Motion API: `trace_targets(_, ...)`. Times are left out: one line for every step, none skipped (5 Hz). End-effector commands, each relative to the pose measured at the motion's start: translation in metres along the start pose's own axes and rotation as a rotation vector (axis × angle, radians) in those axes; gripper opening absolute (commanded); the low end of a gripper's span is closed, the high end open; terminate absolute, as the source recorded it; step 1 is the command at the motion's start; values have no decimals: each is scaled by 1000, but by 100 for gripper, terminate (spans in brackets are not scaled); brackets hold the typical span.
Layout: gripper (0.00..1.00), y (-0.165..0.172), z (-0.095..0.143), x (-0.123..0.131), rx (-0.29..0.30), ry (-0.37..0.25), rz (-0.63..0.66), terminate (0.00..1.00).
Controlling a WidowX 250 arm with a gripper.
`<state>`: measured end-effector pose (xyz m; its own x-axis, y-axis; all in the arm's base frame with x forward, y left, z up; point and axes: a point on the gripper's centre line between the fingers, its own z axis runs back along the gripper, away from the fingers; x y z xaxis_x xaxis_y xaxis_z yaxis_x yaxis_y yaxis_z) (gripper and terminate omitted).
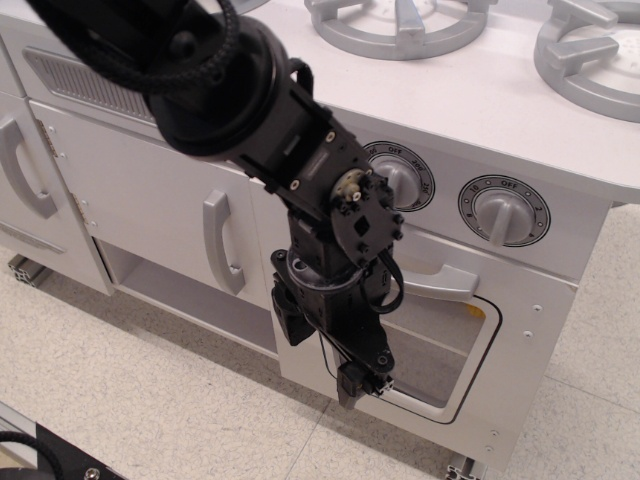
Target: Open oven
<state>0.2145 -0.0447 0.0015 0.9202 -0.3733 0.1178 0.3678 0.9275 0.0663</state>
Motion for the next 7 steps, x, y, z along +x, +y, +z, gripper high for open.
trace_targets(100,0,0,0,0,0,0,0)
trace_targets(100,20,-2,1,-8,30,232,0)
trace_targets(100,43,-7,4,23,-8,468,0)
trace_targets(100,65,-13,6,52,-12,717,0)
trace_targets(100,78,-12,8,34,-41,932,0)
trace_targets(100,86,-11,16,-14,-65,1062,0)
trace_targets(100,90,-7,21,-75,-96,1177,0)
